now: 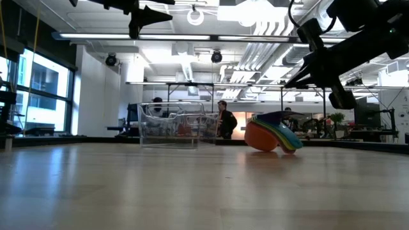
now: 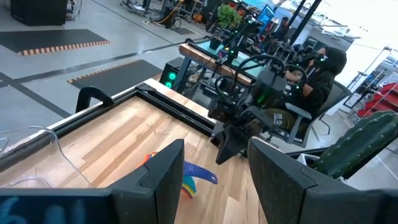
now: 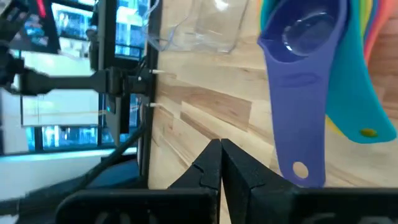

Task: Nest measuring cups in basket
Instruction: Put the purple measuring cup on top of the light blue measuring cup

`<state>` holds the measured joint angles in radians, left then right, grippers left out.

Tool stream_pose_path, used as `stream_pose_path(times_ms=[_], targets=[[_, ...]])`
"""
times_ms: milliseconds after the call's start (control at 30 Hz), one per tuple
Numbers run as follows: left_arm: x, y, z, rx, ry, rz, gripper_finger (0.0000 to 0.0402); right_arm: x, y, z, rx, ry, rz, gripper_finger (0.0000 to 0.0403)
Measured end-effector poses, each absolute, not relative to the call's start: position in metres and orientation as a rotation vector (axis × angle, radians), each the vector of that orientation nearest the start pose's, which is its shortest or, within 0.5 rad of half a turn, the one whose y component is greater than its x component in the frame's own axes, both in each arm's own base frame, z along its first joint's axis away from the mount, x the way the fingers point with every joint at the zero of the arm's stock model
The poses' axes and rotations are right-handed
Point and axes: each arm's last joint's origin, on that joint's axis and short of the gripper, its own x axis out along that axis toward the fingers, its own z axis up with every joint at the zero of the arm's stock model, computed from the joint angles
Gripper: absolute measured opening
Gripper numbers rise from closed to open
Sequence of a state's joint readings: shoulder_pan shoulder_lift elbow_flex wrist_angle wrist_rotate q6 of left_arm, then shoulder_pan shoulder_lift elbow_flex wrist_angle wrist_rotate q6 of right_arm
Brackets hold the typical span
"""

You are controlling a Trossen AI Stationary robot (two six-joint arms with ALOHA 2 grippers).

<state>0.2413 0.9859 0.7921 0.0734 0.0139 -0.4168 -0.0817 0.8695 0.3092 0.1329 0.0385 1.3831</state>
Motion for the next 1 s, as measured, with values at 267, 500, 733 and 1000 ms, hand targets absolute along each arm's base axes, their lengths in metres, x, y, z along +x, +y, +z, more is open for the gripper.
stream_pose_path(times_ms=[267, 500, 733, 1000], targets=[[0.216, 0.053, 0.324, -0.430, 0.071, 0.245, 0.0170, 0.159, -0.023, 0.186, 1.382, 0.391, -0.375, 0.0046], [0.216, 0.052, 0.324, -0.455, 0.069, 0.243, 0.0170, 0.144, -0.021, 0.161, 1.397, 0.614, -0.398, 0.0178], [0.216, 0.052, 0.324, -0.483, 0.066, 0.244, 0.0170, 0.145, -0.028, 0.142, 1.421, 0.365, -0.324, 0.0263], [0.216, 0.053, 0.324, -0.482, 0.065, 0.248, 0.0170, 0.143, -0.029, 0.130, 1.447, 0.358, -0.356, 0.0266]])
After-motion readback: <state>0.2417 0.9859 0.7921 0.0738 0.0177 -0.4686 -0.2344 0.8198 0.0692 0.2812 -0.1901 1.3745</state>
